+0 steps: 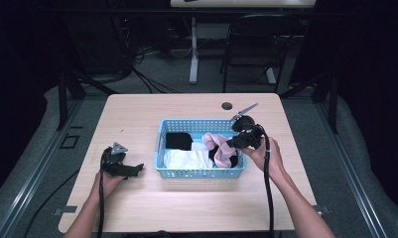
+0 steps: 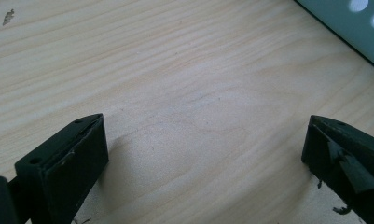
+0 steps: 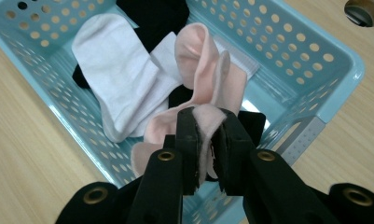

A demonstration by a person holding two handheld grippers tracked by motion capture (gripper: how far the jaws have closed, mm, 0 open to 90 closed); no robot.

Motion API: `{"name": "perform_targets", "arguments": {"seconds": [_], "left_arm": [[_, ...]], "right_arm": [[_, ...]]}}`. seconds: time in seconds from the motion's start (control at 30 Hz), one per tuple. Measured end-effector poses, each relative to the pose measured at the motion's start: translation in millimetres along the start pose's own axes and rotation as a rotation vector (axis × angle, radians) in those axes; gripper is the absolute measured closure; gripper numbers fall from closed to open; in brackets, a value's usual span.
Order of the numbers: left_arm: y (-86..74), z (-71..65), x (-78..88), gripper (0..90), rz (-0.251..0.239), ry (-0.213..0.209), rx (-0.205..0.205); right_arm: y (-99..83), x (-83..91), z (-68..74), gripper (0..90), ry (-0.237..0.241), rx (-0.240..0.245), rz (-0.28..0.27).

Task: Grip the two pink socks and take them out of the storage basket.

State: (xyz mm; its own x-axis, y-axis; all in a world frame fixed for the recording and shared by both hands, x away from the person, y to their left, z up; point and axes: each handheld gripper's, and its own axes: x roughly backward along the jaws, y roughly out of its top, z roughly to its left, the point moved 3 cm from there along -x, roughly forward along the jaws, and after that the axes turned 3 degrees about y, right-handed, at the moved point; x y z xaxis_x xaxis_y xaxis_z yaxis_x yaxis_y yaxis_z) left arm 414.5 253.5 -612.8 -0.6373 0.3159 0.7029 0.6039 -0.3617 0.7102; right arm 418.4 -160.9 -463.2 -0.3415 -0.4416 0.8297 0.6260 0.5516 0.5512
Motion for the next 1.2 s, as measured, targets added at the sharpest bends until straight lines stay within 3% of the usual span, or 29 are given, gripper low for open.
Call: {"name": "perform_targets", "arguments": {"seconds": [0.57, 1.03, 1.2], "left_arm": [[0.0, 0.0, 0.0, 0.2, 0.001, -0.001, 0.000], [0.5, 0.2, -0.3, 0.1, 0.001, 0.000, -0.002], [0.8, 0.1, -0.7, 0.1, 0.003, -0.004, -0.001]], "right_arm": [[12.0, 27.7, 0.9, 80.4, 0.012, 0.009, -0.032], [16.3, 67.6, -4.1, 80.5, 0.003, -0.003, -0.098], [14.4, 81.3, -12.6, 80.4, -0.013, -0.012, -0.100]]}}
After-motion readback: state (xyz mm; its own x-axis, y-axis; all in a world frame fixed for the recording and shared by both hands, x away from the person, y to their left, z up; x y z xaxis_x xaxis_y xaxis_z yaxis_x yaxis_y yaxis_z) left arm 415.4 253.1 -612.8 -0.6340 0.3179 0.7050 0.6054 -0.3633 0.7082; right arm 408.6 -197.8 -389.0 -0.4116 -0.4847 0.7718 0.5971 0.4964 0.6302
